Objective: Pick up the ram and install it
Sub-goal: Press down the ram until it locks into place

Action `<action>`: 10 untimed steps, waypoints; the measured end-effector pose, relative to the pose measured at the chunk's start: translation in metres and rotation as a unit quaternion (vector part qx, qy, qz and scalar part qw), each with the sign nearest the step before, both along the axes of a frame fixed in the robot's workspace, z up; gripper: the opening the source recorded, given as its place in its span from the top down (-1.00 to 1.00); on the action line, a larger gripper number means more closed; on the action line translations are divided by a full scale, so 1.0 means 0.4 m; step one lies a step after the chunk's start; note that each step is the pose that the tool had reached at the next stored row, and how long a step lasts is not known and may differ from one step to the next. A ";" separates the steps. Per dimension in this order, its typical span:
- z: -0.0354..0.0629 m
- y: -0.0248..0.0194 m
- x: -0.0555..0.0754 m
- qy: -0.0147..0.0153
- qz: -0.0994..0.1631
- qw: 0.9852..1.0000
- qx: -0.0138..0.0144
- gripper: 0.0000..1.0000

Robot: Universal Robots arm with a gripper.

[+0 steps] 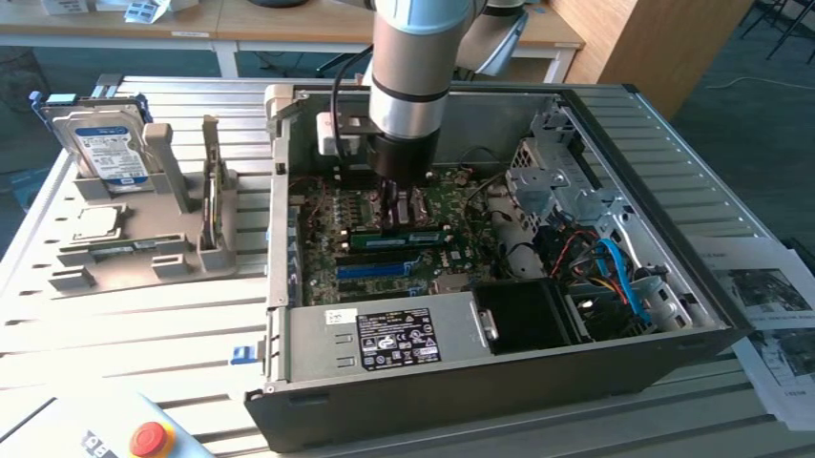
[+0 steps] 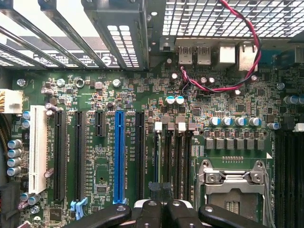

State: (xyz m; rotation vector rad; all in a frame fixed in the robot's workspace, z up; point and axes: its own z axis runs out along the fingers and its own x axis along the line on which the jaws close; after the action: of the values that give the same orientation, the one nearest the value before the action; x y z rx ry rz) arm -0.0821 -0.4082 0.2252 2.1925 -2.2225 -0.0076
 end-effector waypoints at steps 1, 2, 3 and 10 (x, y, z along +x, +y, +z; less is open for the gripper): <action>-0.001 0.000 0.000 0.000 0.000 1.000 0.000 0.80; -0.001 0.000 0.000 0.000 0.000 1.000 0.000 0.80; -0.002 0.000 0.000 0.000 0.000 1.000 0.000 0.80; -0.003 0.000 0.000 0.000 0.000 1.000 0.000 0.80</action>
State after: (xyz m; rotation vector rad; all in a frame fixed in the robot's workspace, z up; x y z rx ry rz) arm -0.0821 -0.4082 0.2239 2.1925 -2.2224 -0.0076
